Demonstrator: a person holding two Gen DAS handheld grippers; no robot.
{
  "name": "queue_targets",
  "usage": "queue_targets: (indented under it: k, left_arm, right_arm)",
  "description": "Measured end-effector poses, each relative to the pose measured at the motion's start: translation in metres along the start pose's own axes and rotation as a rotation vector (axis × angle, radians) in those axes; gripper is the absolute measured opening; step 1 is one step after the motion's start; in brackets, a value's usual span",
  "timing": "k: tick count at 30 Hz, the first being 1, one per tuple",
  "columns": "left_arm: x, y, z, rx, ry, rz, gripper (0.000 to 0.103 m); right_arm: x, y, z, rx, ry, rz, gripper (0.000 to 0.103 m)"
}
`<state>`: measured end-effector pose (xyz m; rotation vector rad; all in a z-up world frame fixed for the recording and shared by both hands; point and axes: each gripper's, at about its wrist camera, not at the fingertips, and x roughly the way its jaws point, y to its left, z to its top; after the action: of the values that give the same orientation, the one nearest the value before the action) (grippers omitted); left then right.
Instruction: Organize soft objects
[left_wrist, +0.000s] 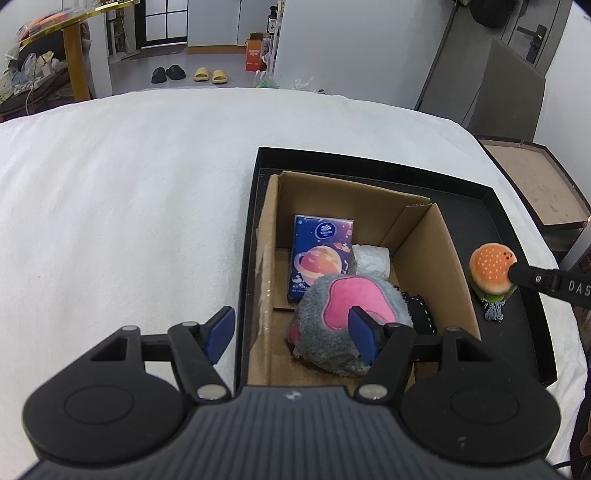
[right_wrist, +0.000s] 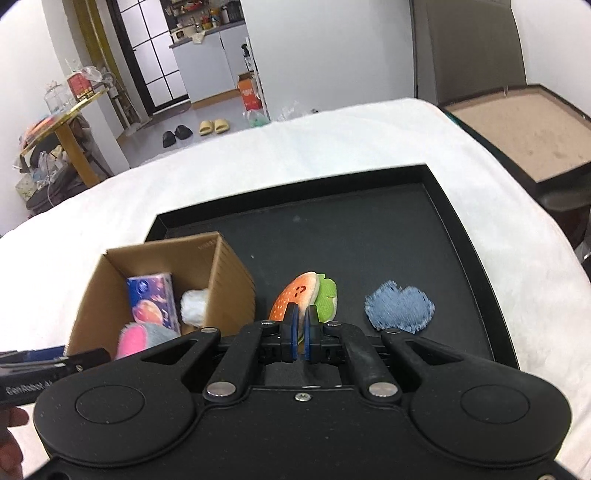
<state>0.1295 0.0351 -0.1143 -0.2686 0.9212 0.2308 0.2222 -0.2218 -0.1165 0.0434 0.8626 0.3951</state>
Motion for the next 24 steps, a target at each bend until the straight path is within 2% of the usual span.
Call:
queue_targets:
  k: [9,14,19,24]
  left_arm:
    - [0.001,0.011,-0.003,0.014,0.001,-0.02,0.066]
    - [0.003,0.017,-0.005,0.027,0.003,-0.029,0.058]
    - [0.008,0.02,-0.01,0.034,0.025,-0.053,0.032]
    - [0.009,0.02,-0.013,0.043,0.035,-0.067,0.02]
  right_arm:
    - [-0.006,0.021,0.006,-0.017,-0.018,0.015,0.003]
    - [-0.005,0.031,0.01,-0.008,-0.01,0.045,0.003]
    - [-0.004,0.046,0.015,-0.036,-0.021,0.053,0.003]
    - [-0.003,0.06,0.017,-0.06,-0.031,0.069,0.003]
